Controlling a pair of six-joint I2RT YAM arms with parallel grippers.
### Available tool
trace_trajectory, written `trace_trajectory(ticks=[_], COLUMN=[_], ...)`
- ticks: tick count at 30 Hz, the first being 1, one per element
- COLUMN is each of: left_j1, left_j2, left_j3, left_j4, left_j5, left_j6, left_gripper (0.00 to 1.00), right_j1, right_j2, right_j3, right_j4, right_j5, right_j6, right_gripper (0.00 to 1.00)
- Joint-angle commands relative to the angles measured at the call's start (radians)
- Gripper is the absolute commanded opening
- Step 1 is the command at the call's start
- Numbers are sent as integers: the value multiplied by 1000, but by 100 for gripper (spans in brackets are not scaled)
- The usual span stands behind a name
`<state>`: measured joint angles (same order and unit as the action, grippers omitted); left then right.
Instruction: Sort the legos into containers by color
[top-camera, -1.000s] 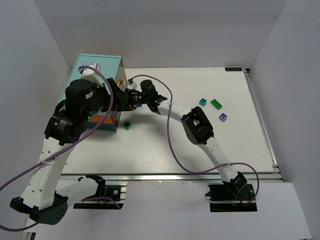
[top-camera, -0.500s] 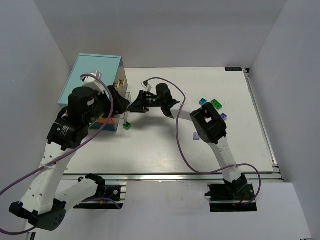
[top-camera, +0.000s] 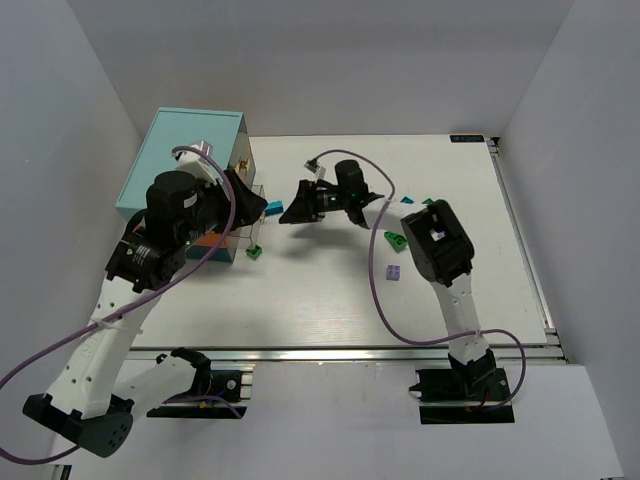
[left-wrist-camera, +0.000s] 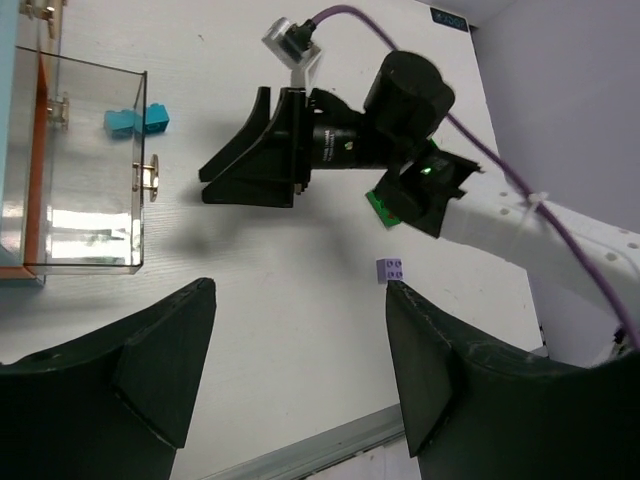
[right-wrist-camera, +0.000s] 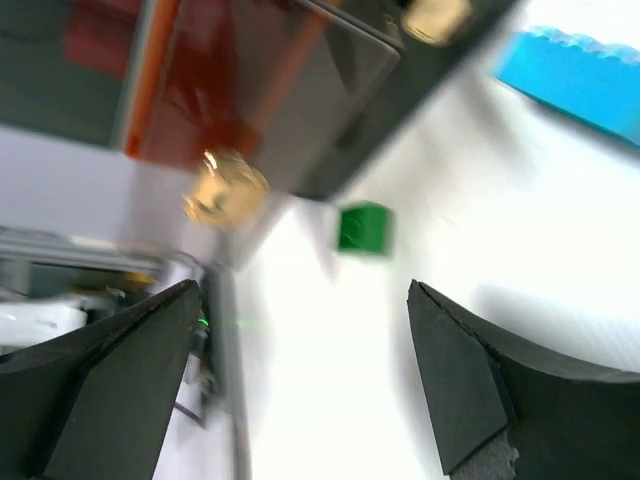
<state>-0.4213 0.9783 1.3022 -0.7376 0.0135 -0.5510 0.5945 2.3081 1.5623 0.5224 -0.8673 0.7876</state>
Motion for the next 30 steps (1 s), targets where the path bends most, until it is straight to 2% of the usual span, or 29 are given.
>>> trace_trajectory(ticks=[1,2,3,5,7,8,10,12,13,14,15,17,19,21,23,27,30], left_j1=[-4,-4,-13,-13,-13,-13,-13,-13,-25,-25,-36,-50,-83,-105,-134,-162,-183], left_j2=[23,45,60,85,123,137,183,217,255,275,295,361,428,460,497,533,549], left_j3=[-18,-23,-27,-40,-58,-67,-81,-107,-113,-118,-116,-95,-72,-46,-35,-24,-43], left_j4=[50,64,75,98,144,183,224,288,306,334,346,357,353,343,324,284,288], left_j5=[61,77,91,129,170,187,221,282,298,318,325,329,325,319,304,244,232], left_j6=[5,8,13,22,25,26,23,17,8,6,3,0,-1,0,10,36,40], left_gripper=[78,74,72,65,50,40,34,31,31,31,33,39,51,57,61,63,63], right_j1=[-56,-71,-84,-104,-162,-224,-266,-335,-347,-373,-383,-430,-456,-455,-450,-438,-424], right_j2=[-194,-231,-271,-407,-513,-538,-576,-587,-584,-582,-579,-569,-566,-572,-590,-645,-612], right_j3=[-2,-8,-25,-138,-249,-263,-251,-223,-194,-185,-180,-171,-165,-157,-182,-257,-278], right_j4=[-278,-418,-467,-495,-489,-565,-689,-933,-1000,-1050,-1085,-1115,-1104,-1114,-1119,-1067,-1078], right_j5=[-6,49,97,193,197,130,35,-90,-99,-90,-76,-5,75,215,311,450,524], right_j6=[-472,-607,-856,-1031,-1196,-1240,-1384,-1509,-1606,-1625,-1634,-1558,-1483,-1410,-1381,-1366,-1369], right_gripper=[89,89,89,89,89,87,76,56,45,35,29,27,43,63,72,77,76])
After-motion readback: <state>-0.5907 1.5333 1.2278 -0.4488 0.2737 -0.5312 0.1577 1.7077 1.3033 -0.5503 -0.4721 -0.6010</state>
